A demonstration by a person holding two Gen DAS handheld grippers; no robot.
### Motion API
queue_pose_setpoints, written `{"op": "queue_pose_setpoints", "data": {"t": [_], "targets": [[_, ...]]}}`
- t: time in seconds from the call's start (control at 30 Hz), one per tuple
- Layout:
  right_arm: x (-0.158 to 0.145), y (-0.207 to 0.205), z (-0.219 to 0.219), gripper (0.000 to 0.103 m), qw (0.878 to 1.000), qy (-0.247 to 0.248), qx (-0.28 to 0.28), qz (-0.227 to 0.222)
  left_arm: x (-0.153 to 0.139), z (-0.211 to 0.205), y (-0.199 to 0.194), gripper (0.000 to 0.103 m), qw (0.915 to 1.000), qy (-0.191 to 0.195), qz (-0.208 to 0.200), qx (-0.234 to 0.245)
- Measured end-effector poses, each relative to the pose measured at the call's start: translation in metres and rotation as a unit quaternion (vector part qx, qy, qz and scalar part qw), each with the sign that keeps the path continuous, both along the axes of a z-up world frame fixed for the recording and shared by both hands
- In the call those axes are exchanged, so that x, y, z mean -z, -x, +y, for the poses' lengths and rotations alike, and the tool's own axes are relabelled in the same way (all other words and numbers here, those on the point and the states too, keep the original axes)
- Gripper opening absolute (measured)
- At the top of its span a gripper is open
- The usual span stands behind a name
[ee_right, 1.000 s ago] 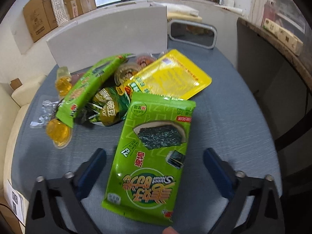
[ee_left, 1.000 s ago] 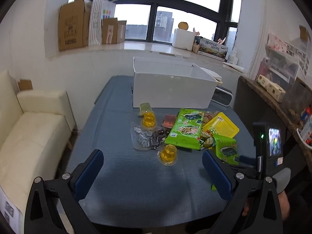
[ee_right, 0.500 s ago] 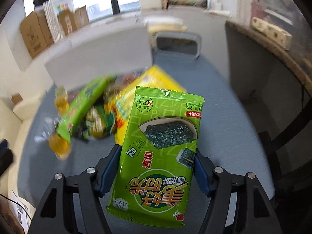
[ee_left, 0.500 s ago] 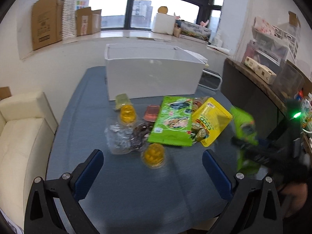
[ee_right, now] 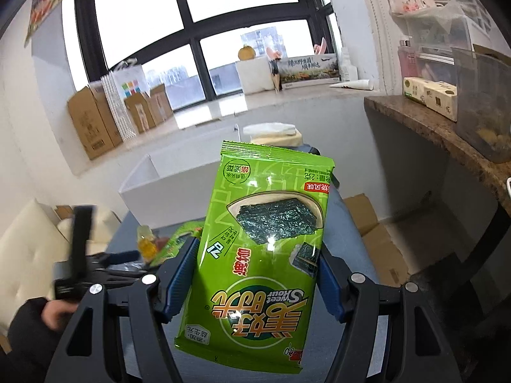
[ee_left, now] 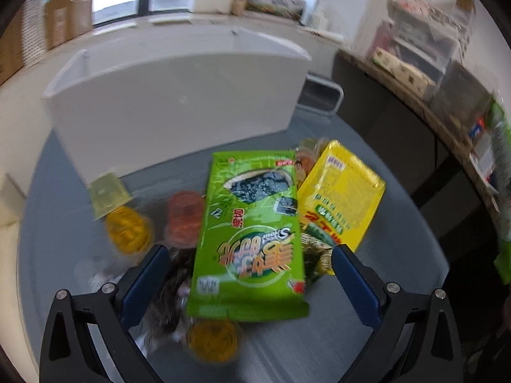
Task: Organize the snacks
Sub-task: 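Drop the seaweed packet into the white box with the right gripper while the left drops another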
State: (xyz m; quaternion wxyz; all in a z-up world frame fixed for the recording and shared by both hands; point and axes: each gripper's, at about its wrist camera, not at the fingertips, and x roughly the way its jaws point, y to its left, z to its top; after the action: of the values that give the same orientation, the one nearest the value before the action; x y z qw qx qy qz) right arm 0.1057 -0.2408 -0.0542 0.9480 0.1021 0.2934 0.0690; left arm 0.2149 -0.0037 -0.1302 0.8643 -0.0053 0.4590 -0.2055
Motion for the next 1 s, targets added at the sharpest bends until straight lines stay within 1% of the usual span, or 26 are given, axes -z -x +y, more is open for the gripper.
{"op": "queue_pose_setpoints", "data": {"t": [0.07,0.17,0.2,0.23,0.27,0.33,0.4,0.43,0.5,0.6,0.67,0.73,0.8,0.9,0.93,1.0], "targets": [[-0.002,0.003,-0.005,0.073,1.0,-0.004,0.001,-0.002,0.01,-0.002,-0.008,0.103,0.9999,-0.008,0.014,0.003],[-0.001,-0.001,-0.007,0.073,1.0,-0.004,0.003,-0.004,0.012,0.0,-0.009,0.102,0.9999,0.008,0.009,0.012],[0.0,-0.003,-0.008,0.073,1.0,-0.005,0.004,-0.002,0.011,0.0,-0.008,0.093,0.9998,0.01,0.005,0.016],[0.002,-0.004,-0.01,0.073,1.0,-0.007,0.004,0.001,0.01,0.001,-0.007,0.074,0.9999,0.006,0.001,0.016],[0.003,-0.006,-0.01,0.073,1.0,-0.009,0.005,0.005,0.007,0.002,-0.006,0.073,0.9998,0.006,0.001,0.016],[0.007,-0.008,-0.009,0.073,1.0,-0.01,0.002,0.008,0.0,0.004,-0.002,0.073,0.9999,0.007,-0.005,0.013],[0.009,-0.01,-0.008,0.073,1.0,-0.01,0.001,0.011,-0.008,0.004,0.005,0.073,0.9997,-0.003,-0.022,0.009],[0.011,-0.012,-0.007,0.073,1.0,-0.011,0.0,0.013,-0.015,0.006,0.01,0.073,0.9993,-0.01,-0.035,-0.002],[0.014,-0.015,-0.005,0.073,1.0,-0.012,-0.002,0.018,-0.025,0.008,0.017,0.073,0.9983,-0.012,-0.055,-0.017],[0.016,-0.023,0.0,0.073,1.0,-0.008,-0.008,0.021,-0.053,0.01,0.037,0.073,0.994,-0.013,-0.097,-0.049],[0.016,-0.03,0.007,0.073,1.0,-0.003,-0.016,0.019,-0.066,0.011,0.044,0.073,0.9906,-0.018,-0.115,-0.072],[0.014,-0.04,0.016,0.073,0.999,0.002,-0.031,0.015,-0.079,0.017,0.049,0.073,0.9863,-0.007,-0.129,-0.102],[0.008,-0.055,0.031,0.073,0.999,0.014,-0.05,0.006,-0.092,0.024,0.046,0.073,0.9814,0.012,-0.138,-0.132],[-0.005,-0.087,0.054,0.073,0.996,0.042,-0.078,-0.013,-0.11,0.036,0.034,0.073,0.9719,0.0,-0.162,-0.171],[-0.01,-0.1,0.062,0.073,0.995,0.048,-0.092,-0.017,-0.116,0.042,0.025,0.073,0.9689,0.003,-0.167,-0.183],[-0.018,-0.131,0.079,0.073,0.992,0.056,-0.116,-0.019,-0.126,0.054,-0.003,0.073,0.9664,0.013,-0.166,-0.195]]}}
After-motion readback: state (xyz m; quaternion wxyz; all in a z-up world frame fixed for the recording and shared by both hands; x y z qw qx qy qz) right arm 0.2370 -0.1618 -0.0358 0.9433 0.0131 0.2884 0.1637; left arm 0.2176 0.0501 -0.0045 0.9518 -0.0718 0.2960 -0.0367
